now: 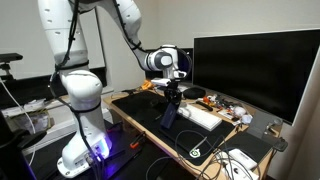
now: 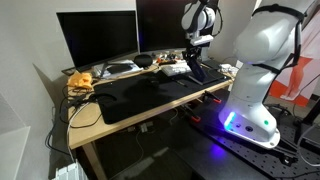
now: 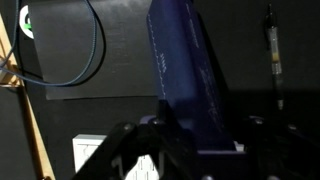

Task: Move the blue object to the left.

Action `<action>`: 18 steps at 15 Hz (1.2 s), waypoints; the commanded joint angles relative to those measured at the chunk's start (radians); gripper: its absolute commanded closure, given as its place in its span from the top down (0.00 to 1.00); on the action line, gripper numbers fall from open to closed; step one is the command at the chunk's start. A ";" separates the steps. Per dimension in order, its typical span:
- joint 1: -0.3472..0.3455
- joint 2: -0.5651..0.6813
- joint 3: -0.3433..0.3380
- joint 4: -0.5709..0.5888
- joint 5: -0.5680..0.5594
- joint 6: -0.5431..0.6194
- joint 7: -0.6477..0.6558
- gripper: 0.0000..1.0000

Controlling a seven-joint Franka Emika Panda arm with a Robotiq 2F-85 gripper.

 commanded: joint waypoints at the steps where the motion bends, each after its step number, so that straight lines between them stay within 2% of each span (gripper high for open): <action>1: -0.003 -0.150 0.052 -0.065 -0.009 -0.099 0.076 0.36; 6: 0.008 -0.218 0.134 -0.062 0.018 -0.205 0.148 0.36; 10: 0.009 -0.217 0.172 -0.047 0.020 -0.220 0.196 0.36; 14: -0.002 -0.173 0.178 -0.030 -0.009 -0.186 0.235 0.36; 15: -0.004 -0.154 0.177 -0.017 -0.008 -0.190 0.239 0.73; 16: -0.005 -0.143 0.177 -0.011 -0.009 -0.187 0.252 0.87; 18: -0.005 -0.119 0.174 0.004 -0.012 -0.191 0.270 0.99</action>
